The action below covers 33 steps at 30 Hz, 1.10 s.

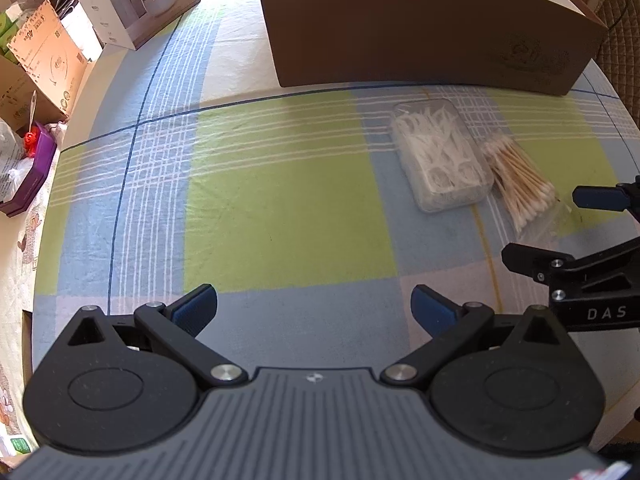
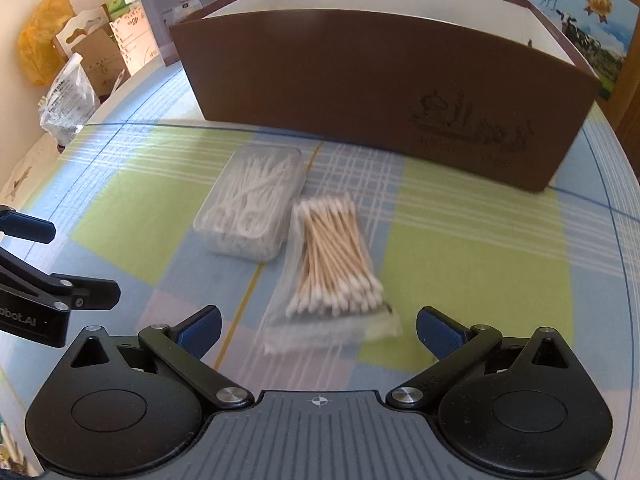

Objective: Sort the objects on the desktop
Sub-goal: 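Withdraw both tools from the box toward the floss box and cotton swabs, then grasp the clear floss pick box with the left tool while the right tool grasps the cotton swab bag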

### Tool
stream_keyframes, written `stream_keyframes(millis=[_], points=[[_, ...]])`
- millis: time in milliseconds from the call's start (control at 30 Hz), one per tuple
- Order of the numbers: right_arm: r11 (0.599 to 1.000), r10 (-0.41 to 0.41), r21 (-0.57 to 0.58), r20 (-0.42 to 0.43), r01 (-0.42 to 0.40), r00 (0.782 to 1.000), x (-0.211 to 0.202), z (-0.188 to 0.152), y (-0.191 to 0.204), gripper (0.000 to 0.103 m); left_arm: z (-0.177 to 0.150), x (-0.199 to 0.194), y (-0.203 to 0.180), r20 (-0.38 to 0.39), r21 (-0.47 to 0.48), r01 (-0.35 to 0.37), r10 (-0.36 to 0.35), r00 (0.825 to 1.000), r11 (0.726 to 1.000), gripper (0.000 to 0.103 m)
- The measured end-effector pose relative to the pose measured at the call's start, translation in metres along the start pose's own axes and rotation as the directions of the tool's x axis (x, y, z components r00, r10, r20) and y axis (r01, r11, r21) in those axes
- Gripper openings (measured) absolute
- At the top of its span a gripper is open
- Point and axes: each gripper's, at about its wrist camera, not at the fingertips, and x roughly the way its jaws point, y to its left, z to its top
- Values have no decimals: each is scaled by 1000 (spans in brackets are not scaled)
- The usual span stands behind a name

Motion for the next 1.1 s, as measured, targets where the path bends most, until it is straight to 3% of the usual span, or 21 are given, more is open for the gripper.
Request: stream_keyframes(millis=[233, 300, 400, 500, 567, 1100], points=[[999, -43, -33, 12, 43, 999, 10, 4, -2, 99, 12, 8, 3, 1, 11, 13, -13, 1000, 1000, 102], [997, -58, -44, 5, 58, 998, 12, 5, -4, 83, 17, 10, 2, 5, 16, 22, -22, 1000, 1000, 102], [997, -66, -26, 13, 67, 998, 12, 5, -11, 79, 24, 12, -1, 17, 29, 33, -34, 999, 999, 102], [997, -78, -11, 22, 79, 997, 9, 6, -18, 66, 31, 13, -5, 28, 44, 48, -49, 998, 998, 102], [996, -90, 4, 19, 90, 996, 8, 6, -24, 63, 36, 13, -7, 33, 51, 59, -61, 998, 997, 102], [974, -183, 132, -4, 182, 983, -5, 4, -64, 59, 69, 10, -43, 102, 129, 190, -204, 974, 973, 101]])
